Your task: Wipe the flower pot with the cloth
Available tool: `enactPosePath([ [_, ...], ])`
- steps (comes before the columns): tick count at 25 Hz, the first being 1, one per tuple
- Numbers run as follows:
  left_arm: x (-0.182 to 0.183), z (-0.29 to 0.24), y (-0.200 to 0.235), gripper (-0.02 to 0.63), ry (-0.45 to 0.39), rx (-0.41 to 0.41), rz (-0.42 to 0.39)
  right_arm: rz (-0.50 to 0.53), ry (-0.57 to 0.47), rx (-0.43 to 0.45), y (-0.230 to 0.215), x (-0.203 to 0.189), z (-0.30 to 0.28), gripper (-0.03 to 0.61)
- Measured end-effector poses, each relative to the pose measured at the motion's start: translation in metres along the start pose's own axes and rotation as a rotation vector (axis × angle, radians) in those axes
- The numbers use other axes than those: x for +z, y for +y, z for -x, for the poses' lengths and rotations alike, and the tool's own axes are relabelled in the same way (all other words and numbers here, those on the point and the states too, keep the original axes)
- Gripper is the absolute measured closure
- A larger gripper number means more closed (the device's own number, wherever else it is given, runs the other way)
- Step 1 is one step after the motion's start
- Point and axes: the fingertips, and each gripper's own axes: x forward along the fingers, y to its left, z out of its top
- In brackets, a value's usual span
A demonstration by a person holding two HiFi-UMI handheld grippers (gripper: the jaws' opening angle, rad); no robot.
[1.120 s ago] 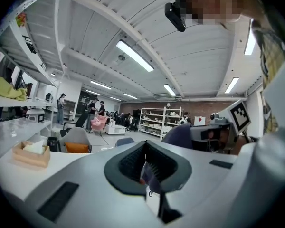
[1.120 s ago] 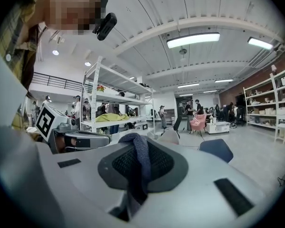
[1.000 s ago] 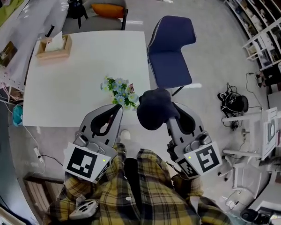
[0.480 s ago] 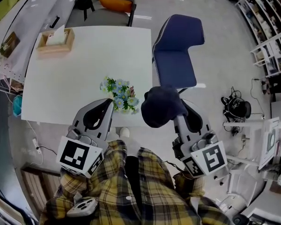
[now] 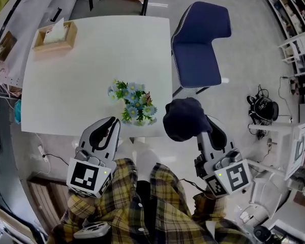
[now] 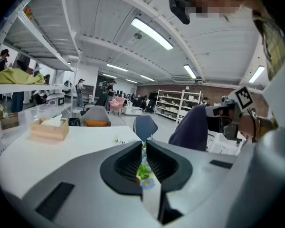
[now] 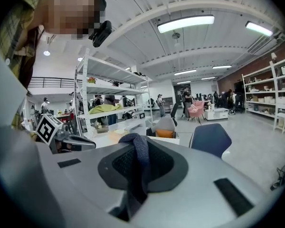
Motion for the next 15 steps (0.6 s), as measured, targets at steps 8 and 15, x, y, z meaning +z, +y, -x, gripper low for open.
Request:
enactPosePath([
  [8, -0.070, -0.017, 0.004, 0.455, 0.128, -0.065, 0.014, -0.036, 0.091, 0.016, -0.008, -0.066, -0.024, 0.561],
  [15, -0.117, -0.046, 0.005, 0.333, 0.154, -0.117, -0.036, -0.085, 0.165, 0.042, -0.004, -0.115, -0.052, 0.561],
])
